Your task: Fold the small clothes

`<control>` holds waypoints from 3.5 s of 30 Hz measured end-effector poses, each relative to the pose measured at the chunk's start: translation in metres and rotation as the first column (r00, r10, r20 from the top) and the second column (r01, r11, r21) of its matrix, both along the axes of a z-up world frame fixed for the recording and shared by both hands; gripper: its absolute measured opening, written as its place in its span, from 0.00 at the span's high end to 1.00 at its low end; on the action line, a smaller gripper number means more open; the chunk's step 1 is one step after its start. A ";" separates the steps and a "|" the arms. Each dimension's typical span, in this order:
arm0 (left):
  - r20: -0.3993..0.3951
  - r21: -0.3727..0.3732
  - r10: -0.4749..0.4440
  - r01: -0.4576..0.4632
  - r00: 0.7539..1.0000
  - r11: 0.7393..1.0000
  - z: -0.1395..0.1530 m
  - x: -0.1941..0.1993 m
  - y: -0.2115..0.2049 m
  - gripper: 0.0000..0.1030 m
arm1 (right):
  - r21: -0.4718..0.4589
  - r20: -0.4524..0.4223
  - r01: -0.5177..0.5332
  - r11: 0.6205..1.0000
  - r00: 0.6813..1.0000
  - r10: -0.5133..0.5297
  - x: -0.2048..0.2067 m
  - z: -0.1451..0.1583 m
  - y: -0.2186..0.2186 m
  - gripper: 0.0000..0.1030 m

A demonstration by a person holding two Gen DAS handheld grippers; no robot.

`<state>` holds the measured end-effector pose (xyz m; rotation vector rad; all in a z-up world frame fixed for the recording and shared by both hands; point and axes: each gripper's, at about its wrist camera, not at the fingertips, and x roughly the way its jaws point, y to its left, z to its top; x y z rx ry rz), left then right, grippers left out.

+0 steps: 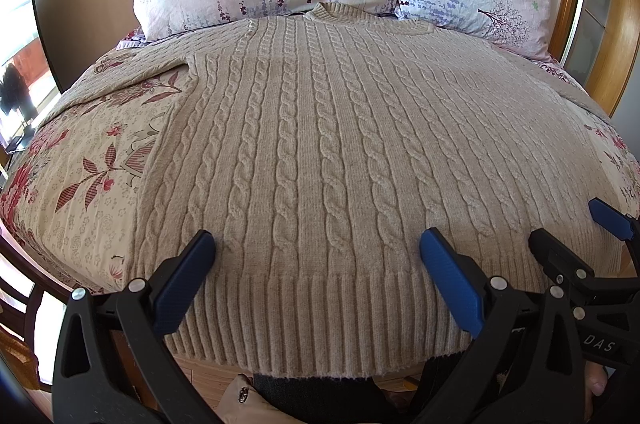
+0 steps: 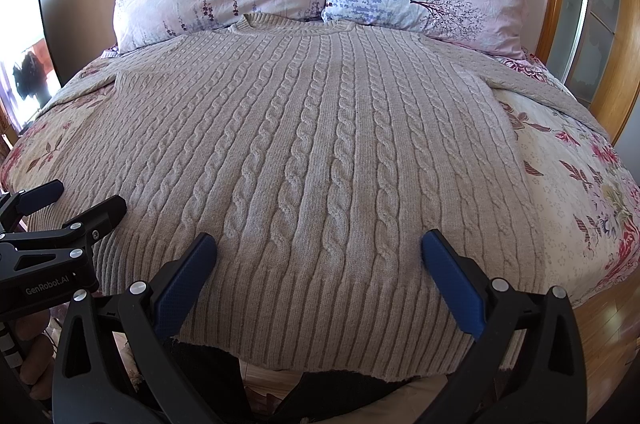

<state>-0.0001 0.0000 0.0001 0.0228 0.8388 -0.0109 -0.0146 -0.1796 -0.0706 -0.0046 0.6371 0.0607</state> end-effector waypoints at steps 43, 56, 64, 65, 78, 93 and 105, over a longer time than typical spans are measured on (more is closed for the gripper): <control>0.145 -0.195 -0.118 0.145 0.982 0.970 0.057 0.147 0.013 0.02 | 0.693 -0.284 0.528 0.491 0.826 -0.487 0.146 0.024 -0.349 0.49; 0.188 -0.361 -0.130 0.191 0.974 0.913 0.043 0.157 0.025 0.02 | 0.726 -0.252 0.545 0.419 0.779 -0.575 0.155 0.007 -0.369 0.85; 0.190 -0.390 -0.124 0.191 0.974 0.901 0.042 0.160 0.029 0.02 | 0.675 -0.059 0.463 0.574 0.810 -0.584 0.151 0.046 -0.349 0.90; 0.191 -0.391 -0.123 0.190 0.974 0.901 0.042 0.160 0.029 0.02 | 0.672 -0.027 0.439 0.596 0.820 -0.572 0.151 0.055 -0.344 0.90; 0.227 -0.357 -0.089 0.168 0.970 0.919 0.050 0.153 0.030 0.02 | 0.567 0.075 -0.025 0.823 0.997 -0.022 0.193 0.087 -0.151 0.90; 0.177 -0.405 -0.075 0.142 0.981 0.903 0.063 0.157 0.056 0.02 | 0.792 -0.083 0.145 0.593 0.988 -0.131 0.185 0.040 -0.187 0.51; 0.201 -0.409 -0.081 0.159 0.976 0.899 0.066 0.153 0.072 0.02 | 0.667 0.003 0.230 0.709 0.950 -0.311 0.204 0.069 -0.194 0.91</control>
